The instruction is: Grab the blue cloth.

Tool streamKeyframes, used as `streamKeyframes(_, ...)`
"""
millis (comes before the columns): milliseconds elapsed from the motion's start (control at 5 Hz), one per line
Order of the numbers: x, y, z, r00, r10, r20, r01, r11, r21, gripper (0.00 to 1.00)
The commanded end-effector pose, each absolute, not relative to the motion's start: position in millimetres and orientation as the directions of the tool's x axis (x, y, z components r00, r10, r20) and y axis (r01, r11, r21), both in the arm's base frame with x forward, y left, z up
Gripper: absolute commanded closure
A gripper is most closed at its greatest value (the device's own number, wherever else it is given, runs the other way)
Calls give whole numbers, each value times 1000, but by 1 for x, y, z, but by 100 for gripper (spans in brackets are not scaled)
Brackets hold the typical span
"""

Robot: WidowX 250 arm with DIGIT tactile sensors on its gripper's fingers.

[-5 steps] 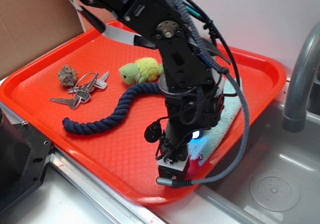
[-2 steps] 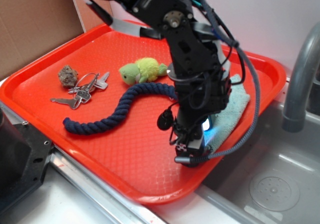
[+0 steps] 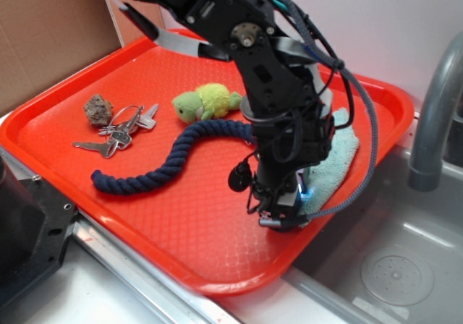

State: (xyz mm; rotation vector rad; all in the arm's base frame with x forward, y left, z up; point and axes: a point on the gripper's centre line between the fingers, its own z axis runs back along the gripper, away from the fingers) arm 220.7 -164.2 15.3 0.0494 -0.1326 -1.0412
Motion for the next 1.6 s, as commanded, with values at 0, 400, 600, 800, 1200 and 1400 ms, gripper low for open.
streamKeyframes(0,193,-145,34,662,-749,36,742,662,110,100)
streamKeyframes(400,175,-79,132,941,-333,68,332,943,23,100)
streamKeyframes(600,161,-52,181,990,-87,107,89,996,-5,100)
streamKeyframes(800,154,-44,231,981,154,117,-161,986,51,100)
streamKeyframes(1200,147,-25,270,936,315,158,-325,945,38,100)
streamKeyframes(1400,153,-25,260,941,310,138,-321,945,64,100)
